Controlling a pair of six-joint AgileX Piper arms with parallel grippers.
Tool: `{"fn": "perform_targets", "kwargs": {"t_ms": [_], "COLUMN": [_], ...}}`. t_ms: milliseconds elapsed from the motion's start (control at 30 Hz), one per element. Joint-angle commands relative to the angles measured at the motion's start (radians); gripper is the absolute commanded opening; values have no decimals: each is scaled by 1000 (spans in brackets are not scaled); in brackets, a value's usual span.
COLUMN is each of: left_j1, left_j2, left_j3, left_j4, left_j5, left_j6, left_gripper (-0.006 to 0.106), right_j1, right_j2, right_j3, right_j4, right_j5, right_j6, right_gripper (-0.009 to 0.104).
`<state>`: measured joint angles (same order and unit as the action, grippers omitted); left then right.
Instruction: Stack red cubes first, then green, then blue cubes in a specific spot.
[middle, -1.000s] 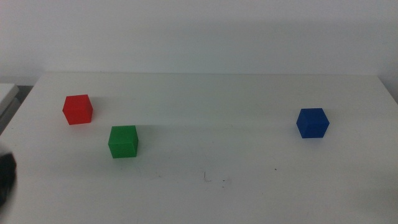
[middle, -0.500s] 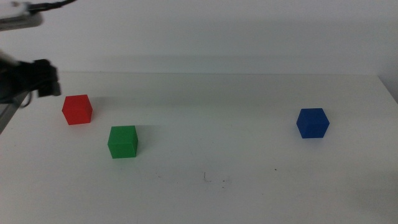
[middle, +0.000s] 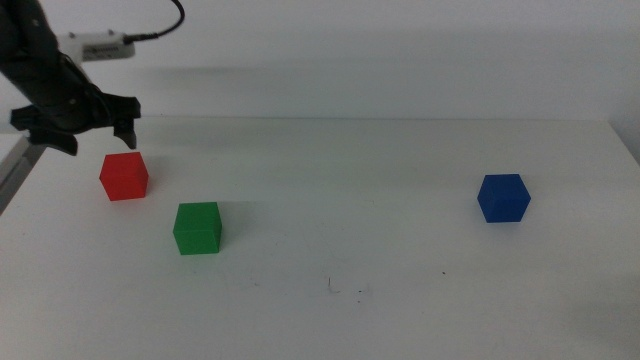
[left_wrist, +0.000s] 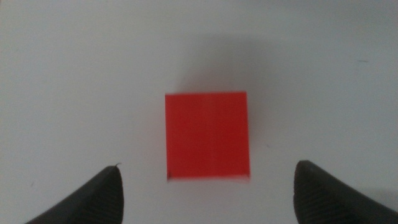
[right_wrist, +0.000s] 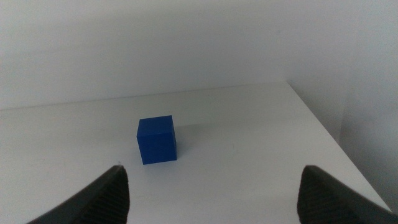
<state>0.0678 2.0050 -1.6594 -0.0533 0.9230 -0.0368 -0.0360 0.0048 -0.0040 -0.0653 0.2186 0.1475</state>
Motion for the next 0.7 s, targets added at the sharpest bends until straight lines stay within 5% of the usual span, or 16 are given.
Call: {"fn": "perform_targets", "kwargs": {"t_ms": [0,367,467,667], "left_j1": [3,3,3,-9], "left_j2": [59,219,230,162], "left_j3": [-65,-107,-108,-102], "left_j4": [1,-24,-24,-80], "left_j5": [31,-48,-68,11], "left_j6": [21,37,37,67], "left_gripper": [94,88,69,9], "right_j1": [-5,-5,-5,-5], "right_j2": [-5,-5,-5,-5], "right_j3": [4,4,4,4], "right_j4": [-6,-6,-6,-6], "right_j5": [-9,-9,-9,-9], "right_j6": [-7,-7,-7,-7], "right_gripper": [89,89,89,89]}}
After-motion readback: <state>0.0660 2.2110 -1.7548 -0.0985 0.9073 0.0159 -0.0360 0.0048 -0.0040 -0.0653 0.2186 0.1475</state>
